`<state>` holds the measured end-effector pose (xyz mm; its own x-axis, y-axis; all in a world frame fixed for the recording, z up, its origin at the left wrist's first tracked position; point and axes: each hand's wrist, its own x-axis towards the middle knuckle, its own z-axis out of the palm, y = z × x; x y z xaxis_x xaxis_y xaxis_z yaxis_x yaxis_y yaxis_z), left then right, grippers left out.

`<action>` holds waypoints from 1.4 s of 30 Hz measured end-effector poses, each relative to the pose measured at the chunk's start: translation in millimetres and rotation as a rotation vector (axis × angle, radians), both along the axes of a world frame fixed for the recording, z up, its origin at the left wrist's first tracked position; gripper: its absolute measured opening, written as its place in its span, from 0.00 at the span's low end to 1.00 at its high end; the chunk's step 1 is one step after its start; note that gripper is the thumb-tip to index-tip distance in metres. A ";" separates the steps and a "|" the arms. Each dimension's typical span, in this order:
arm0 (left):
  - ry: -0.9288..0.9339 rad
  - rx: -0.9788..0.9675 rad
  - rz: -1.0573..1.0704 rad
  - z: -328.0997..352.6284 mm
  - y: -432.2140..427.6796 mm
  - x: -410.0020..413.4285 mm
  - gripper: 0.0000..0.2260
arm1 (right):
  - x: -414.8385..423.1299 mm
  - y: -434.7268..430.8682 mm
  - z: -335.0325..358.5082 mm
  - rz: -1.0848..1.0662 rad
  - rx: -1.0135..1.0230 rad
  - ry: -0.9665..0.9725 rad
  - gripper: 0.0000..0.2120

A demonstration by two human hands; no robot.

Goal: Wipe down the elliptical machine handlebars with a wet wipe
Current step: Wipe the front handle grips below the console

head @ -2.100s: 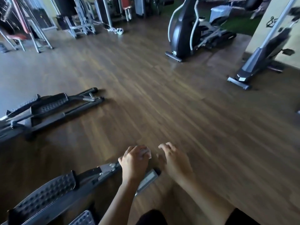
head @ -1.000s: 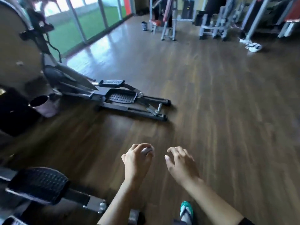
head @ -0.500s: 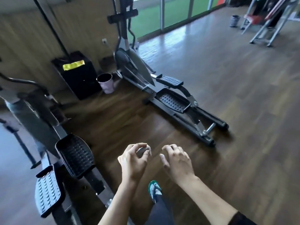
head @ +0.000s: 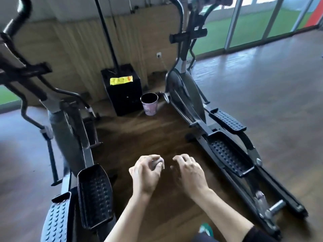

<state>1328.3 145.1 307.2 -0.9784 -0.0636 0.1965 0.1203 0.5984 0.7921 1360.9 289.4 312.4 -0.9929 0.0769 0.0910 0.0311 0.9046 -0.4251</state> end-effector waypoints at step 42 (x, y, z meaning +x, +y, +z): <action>0.372 -0.013 0.745 120.7 -430.2 -543.4 0.05 | -650.7 -448.3 134.3 0.741 -0.258 0.253 0.22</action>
<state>784.9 -285.1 427.9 -0.5523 -0.6640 0.5041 -0.0579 0.6338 0.7713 710.2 -158.9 446.7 -0.7465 -0.5409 0.3876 -0.6598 0.5260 -0.5366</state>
